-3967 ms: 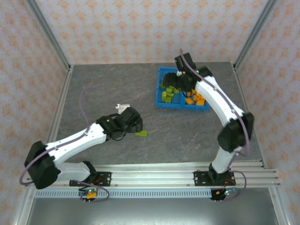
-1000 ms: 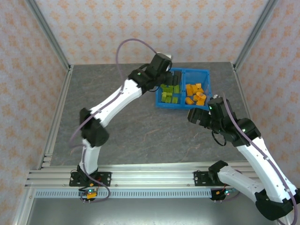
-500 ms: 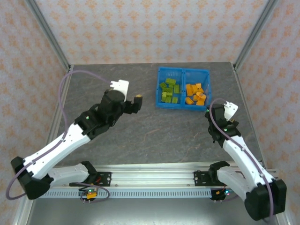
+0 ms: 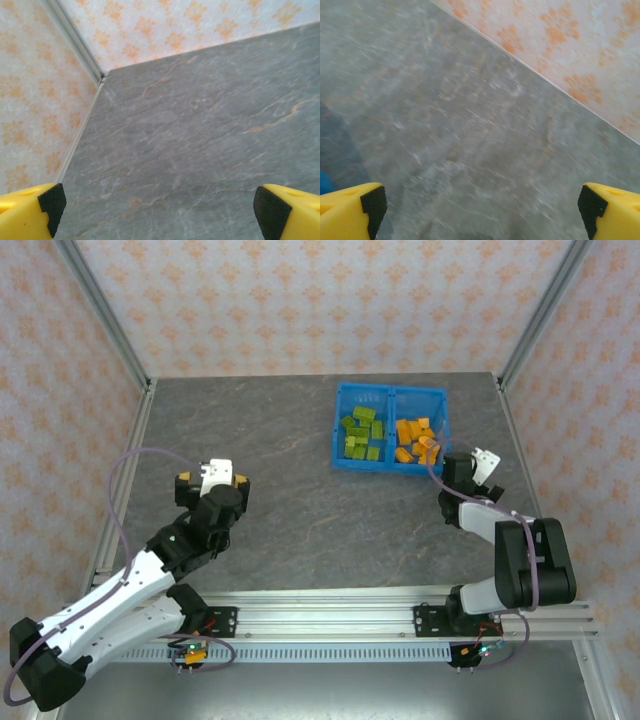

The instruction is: Sort the legos into containers by color

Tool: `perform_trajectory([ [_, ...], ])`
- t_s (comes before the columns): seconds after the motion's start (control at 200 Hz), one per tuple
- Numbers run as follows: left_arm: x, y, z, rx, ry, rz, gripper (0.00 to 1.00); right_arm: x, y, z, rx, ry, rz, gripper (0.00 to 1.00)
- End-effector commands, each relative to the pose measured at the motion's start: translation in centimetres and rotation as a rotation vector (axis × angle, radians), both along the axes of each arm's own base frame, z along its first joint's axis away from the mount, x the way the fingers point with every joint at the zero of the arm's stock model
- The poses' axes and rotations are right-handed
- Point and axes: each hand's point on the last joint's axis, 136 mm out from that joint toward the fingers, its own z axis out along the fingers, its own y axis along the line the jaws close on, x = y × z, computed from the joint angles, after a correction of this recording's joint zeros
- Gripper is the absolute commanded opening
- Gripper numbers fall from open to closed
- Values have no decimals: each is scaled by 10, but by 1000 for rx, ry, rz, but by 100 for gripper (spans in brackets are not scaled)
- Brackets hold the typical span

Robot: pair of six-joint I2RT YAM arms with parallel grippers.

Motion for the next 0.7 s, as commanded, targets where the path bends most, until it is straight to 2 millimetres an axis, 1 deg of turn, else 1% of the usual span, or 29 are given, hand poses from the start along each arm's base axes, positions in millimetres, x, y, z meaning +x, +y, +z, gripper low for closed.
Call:
perform_trajectory([
  [0.0,1,19,-4,18,-51,101,100,18,8,24,-23,-181,89,99],
  [0.045,-1,23,-12,16,-53,117,100,21,14,18,-15,-162,139,99],
  [0.055,0,23,-13,12,-56,118,100,22,15,20,-16,-175,152,99],
  [0.085,-1,25,-18,7,-62,122,100,26,23,18,-6,-174,203,99],
  [0.095,-1,26,-20,6,-63,123,100,29,28,17,1,-166,242,99],
  [0.135,1,27,-25,-5,-76,121,100,33,40,7,12,-153,320,99],
  [0.145,1,27,-27,-7,-78,121,100,34,41,1,14,-149,329,99],
  [0.16,2,28,-29,-11,-81,120,100,38,41,2,2,-180,330,99],
  [0.17,2,28,-31,-13,-84,121,100,36,41,-2,-3,-182,333,99],
  [0.18,3,28,-32,-17,-86,117,100,37,42,4,-7,-217,337,99],
  [0.195,4,28,-33,-17,-89,113,100,37,41,7,-7,-231,331,99],
  [0.23,7,30,-36,-21,-92,108,100,35,38,8,12,-190,310,99],
  [0.255,9,31,-37,-28,-97,109,100,32,38,-1,22,-135,311,99],
  [0.285,14,31,-38,-43,-105,101,100,34,39,0,6,-175,318,99],
  [0.31,17,31,-40,-53,-108,91,100,35,39,5,-1,-206,321,99],
  [0.355,24,32,-44,-67,-114,82,100,35,39,5,13,-170,315,99],
  [0.375,27,34,-46,-71,-116,87,100,33,39,2,18,-150,314,99],
  [0.43,36,39,-52,-88,-110,98,100,35,39,4,0,-185,319,99],
  [0.485,45,44,-59,-113,-108,108,100,35,42,3,2,-147,323,99],
  [0.551,56,49,-69,-146,-109,116,100,37,44,3,1,-157,337,99],
  [0.691,83,52,-87,-171,-97,94,100,37,46,2,-1,-146,345,99],
])
